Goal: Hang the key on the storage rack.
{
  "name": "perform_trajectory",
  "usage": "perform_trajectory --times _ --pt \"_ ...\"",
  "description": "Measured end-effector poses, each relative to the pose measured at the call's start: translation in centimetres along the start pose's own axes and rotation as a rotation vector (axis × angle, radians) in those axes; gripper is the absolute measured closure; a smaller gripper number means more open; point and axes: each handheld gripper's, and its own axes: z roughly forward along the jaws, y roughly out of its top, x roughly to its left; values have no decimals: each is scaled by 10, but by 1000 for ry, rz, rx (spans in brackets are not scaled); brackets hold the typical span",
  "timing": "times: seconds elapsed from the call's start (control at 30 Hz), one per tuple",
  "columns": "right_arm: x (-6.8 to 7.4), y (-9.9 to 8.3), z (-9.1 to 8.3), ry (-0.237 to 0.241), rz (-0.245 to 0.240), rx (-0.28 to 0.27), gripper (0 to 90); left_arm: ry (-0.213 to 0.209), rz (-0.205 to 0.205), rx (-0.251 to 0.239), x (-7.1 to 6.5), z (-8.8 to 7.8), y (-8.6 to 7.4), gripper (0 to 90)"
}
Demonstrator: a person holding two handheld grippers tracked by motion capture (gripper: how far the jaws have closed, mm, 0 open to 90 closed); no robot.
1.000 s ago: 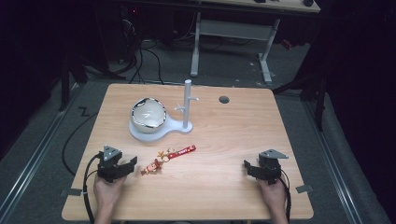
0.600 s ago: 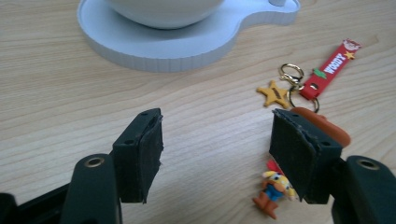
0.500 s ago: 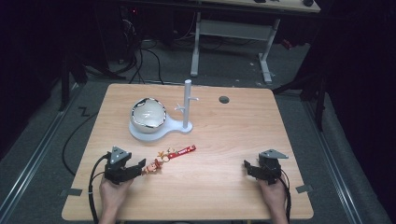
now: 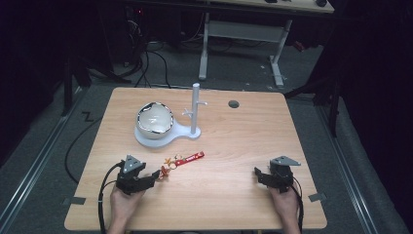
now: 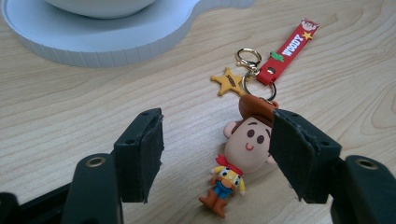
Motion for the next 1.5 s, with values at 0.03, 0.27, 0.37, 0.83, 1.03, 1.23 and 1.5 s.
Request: perform_trajectory --times 0.03,0.27,0.37,0.83,1.03,1.23,1.5 --pt "0 0 0 0 0 0 296 -4 1 4 0 1 -1 356" --pt "0 0 0 0 0 0 296 -15 4 22 -1 8 -2 365" --pt "0 0 0 0 0 0 296 -24 2 25 -2 10 -3 372" --pt "0 0 0 0 0 0 296 -74 5 41 -4 16 -4 445" --pt "0 0 0 0 0 0 296 -96 3 43 -5 18 -4 470" --pt "0 0 0 0 0 0 296 -108 22 54 -8 22 -5 491" --pt "0 0 0 0 0 0 296 -122 33 54 -10 22 -5 574"
